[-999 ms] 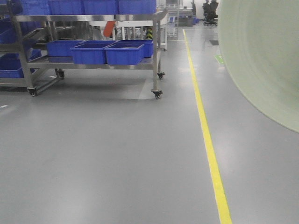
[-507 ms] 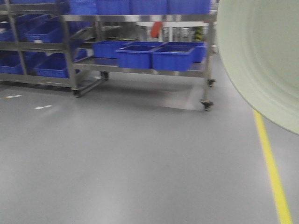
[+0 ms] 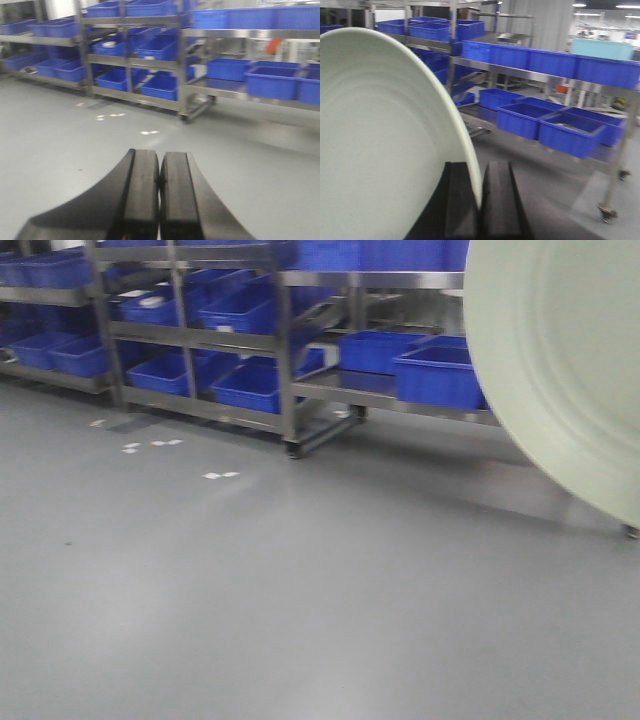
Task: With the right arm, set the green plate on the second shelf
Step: 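Drive the base to the blue-bin shelving while holding the plate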
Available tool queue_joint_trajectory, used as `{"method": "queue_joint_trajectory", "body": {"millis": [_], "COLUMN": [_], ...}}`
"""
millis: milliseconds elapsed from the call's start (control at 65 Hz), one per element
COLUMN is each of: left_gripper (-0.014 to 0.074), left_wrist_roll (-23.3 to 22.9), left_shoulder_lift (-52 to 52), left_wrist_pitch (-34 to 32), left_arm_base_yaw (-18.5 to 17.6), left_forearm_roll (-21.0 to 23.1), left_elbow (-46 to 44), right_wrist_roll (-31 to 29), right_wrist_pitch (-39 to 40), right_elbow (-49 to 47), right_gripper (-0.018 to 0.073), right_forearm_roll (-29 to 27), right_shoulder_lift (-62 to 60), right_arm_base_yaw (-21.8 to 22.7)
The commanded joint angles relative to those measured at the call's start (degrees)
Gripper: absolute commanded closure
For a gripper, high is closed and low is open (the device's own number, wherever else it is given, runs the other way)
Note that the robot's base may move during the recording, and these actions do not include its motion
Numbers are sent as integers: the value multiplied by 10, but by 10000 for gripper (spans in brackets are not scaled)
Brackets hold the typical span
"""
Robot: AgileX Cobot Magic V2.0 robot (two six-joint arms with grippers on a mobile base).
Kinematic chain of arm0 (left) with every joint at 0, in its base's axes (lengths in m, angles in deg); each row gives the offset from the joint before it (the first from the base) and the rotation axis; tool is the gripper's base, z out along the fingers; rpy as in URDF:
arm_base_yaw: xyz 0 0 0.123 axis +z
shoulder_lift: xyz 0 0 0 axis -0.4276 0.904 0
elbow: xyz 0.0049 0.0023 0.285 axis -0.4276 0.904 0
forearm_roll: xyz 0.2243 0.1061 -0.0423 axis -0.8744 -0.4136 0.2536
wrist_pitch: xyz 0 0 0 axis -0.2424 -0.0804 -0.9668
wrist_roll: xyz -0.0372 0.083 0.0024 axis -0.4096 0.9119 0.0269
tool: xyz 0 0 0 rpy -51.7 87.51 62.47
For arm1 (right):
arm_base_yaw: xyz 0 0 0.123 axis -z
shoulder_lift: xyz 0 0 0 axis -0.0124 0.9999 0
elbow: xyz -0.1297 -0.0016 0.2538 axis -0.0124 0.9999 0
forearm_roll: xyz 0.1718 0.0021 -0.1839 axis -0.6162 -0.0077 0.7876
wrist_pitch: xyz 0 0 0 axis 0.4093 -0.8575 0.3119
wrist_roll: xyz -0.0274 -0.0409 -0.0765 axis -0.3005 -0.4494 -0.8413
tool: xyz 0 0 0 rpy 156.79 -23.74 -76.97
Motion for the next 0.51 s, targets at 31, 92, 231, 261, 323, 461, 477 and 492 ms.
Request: {"method": "queue_joint_trajectory", "body": {"millis": [31, 92, 231, 261, 323, 461, 477, 492], "left_gripper": [466, 466, 466, 466, 466, 466, 466, 466], "left_wrist_roll": [-1, -1, -1, -1, -1, -1, -1, -1], "left_shoulder_lift": [-8, -8, -8, -8, -8, -8, -8, -8], "left_wrist_pitch": [-49, -49, -49, -49, -49, -49, -49, -49], "left_arm_base_yaw": [-5, -5, -5, -5, -5, -5, -5, -5], "left_forearm_roll": [0, 0, 0, 0, 0, 0, 0, 0], "left_elbow": [24, 24, 24, 24, 24, 24, 24, 24], "right_wrist_roll": [2, 2, 2, 2, 2, 2, 2, 2], "right_wrist_pitch": [63, 63, 63, 63, 63, 63, 63, 63], "right_elbow": [-20, -20, -20, -20, -20, -20, -20, -20], "right_gripper": [506, 506, 506, 506, 506, 506, 506, 506], "right_forearm_roll": [-5, -5, -5, -5, -5, -5, -5, -5], "right_shoulder_lift": [11, 11, 11, 11, 11, 11, 11, 11], "right_arm_base_yaw": [2, 2, 2, 2, 2, 2, 2, 2]}}
